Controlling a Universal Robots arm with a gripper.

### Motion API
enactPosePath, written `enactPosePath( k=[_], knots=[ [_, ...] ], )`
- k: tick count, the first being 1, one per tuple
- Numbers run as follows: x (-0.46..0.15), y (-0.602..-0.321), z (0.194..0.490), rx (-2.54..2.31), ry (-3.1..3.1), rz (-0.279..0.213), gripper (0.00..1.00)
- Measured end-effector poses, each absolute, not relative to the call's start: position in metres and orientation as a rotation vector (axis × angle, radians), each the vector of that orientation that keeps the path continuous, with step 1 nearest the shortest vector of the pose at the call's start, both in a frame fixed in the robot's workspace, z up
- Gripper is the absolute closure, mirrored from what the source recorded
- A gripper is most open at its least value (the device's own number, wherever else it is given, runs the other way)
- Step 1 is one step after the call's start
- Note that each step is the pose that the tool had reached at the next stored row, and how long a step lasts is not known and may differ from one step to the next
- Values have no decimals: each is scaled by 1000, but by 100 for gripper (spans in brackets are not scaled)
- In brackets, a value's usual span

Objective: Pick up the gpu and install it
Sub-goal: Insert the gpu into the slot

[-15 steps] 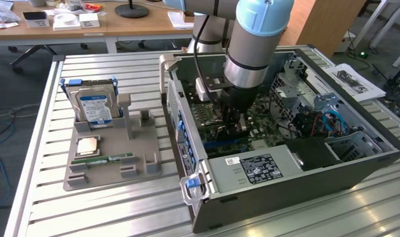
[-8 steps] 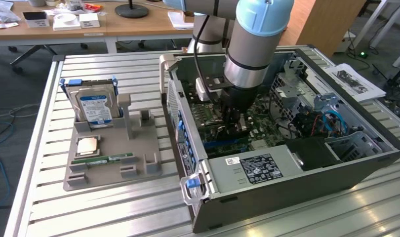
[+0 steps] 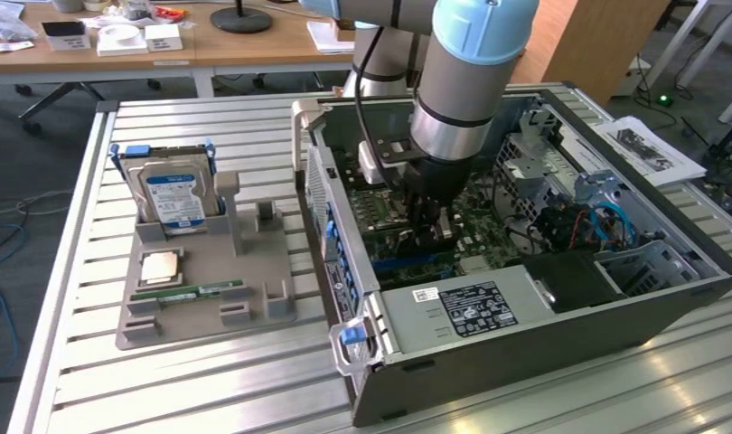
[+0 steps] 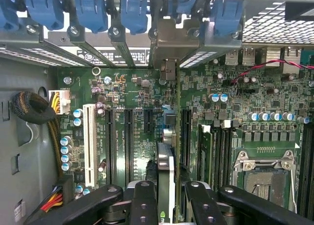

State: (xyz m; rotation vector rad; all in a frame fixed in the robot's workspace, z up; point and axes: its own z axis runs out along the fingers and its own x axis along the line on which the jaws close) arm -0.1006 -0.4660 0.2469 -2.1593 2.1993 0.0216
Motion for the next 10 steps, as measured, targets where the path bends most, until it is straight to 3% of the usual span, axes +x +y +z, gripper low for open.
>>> enactPosePath(
  k=[10],
  knots=[
    [-101,-466,244,-2159,2198,19,73]
  ],
)
